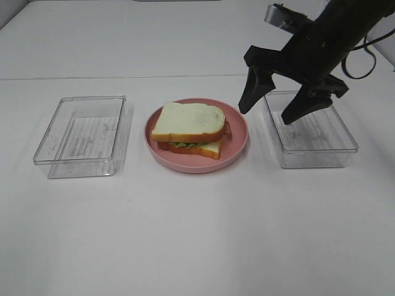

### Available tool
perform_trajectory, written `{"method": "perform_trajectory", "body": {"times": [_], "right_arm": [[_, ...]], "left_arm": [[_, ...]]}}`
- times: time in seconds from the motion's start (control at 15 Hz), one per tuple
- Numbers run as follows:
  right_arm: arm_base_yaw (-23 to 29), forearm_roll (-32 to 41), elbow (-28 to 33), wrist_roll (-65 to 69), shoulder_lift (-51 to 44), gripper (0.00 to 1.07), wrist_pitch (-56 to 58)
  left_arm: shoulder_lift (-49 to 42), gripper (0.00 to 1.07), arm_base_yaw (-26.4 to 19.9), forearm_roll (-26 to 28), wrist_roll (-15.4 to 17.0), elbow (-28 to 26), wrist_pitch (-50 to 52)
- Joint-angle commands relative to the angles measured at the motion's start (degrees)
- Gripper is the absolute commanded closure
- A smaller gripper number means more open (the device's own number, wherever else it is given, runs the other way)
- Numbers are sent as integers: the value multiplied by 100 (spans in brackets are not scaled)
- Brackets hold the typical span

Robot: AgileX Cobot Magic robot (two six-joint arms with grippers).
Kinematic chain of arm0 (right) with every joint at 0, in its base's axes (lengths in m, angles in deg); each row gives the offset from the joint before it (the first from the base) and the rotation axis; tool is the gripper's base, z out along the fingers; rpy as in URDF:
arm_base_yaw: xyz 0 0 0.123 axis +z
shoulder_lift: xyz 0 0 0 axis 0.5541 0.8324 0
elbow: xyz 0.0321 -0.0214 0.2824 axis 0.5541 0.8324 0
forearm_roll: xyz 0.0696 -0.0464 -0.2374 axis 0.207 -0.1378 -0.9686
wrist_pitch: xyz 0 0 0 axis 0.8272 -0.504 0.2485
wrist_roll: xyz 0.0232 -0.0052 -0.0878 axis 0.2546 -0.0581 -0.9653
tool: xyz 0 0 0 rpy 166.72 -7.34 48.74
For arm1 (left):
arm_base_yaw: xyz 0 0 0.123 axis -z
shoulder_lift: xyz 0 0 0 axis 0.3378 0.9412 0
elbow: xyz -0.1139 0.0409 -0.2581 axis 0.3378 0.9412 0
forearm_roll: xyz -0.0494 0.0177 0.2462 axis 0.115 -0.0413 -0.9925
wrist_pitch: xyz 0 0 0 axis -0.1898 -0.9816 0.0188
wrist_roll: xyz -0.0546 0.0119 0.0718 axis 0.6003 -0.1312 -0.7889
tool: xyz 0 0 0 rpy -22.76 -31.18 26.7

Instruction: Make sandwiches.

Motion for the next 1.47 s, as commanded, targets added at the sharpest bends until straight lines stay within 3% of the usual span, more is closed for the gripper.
{"method": "perform_trajectory", "body": {"times": [0.07,0.53,0.6,0.67,1.13,1.47], "right_arm": [[17,-258,338,11,-590,28,195],[17,-728,2498,-11,-3948,29,481],[17,-728,2498,-11,-3948,29,481],[17,-814,3140,-11,-5031,29,561],[17,-1604,4589,-11,-8325,29,533],[17,-1868,4990,-40,-9150,29,350]], "left_arm": [[-46,24,0,29,17,11,57],[-46,24,0,29,17,11,57],[-46,24,0,29,17,11,57],[-46,24,0,29,17,11,57],[-46,24,0,34,17,11,57],[-46,24,0,34,17,11,52]]}}
